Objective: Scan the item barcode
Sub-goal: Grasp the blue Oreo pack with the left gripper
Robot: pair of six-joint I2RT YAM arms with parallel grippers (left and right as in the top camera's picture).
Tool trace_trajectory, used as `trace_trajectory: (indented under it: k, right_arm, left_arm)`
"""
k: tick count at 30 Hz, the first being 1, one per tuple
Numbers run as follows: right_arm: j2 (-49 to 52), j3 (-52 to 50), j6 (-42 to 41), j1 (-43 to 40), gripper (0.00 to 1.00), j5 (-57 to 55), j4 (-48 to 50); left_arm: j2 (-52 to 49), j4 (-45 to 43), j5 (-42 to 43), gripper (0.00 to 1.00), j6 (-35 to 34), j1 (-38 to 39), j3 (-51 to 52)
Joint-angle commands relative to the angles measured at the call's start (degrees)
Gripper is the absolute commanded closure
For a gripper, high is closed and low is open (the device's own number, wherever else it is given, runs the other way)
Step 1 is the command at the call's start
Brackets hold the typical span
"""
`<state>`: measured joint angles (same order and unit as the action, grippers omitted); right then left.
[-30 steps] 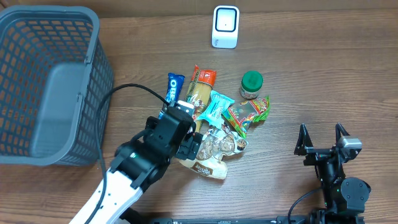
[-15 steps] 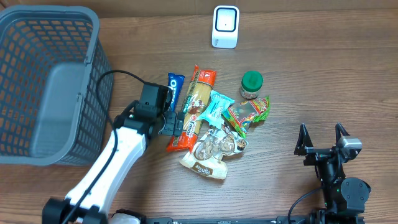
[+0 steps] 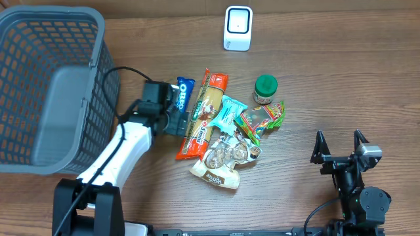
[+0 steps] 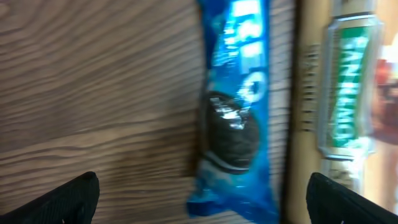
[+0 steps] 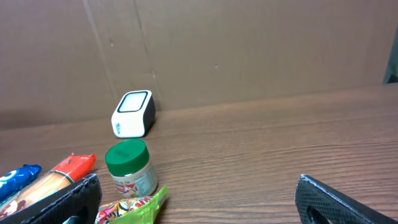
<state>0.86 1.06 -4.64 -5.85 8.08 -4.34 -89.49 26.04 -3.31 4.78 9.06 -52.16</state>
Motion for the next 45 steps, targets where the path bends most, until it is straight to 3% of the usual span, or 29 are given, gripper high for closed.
trace_trajectory:
  k: [1,19,28,45]
  right_arm:
    - [-0.48,-0.61,0.15,0.42,0.00,-0.44,0.22]
    - [-0.48,-0.61,-0.04,0.42,0.00,-0.26,0.22]
    - [-0.48,-0.61,-0.04,0.42,0.00,-0.24,0.22]
    - [-0.48,-0.61,-0.04,0.42,0.00,-0.24,0.22]
  left_arm:
    - [-1.25,-0.35,3.28,0.03,3.17,-2.27,0.39]
    - [-8.74,-3.34,12.07,0.10,5.46,-3.41,0.37]
    - [-9.20,-6.51,12.20,0.20,5.31,-3.41,0.37]
    - [-10.54,-11.56,13.53,0.25,5.33,-3.41,0.37]
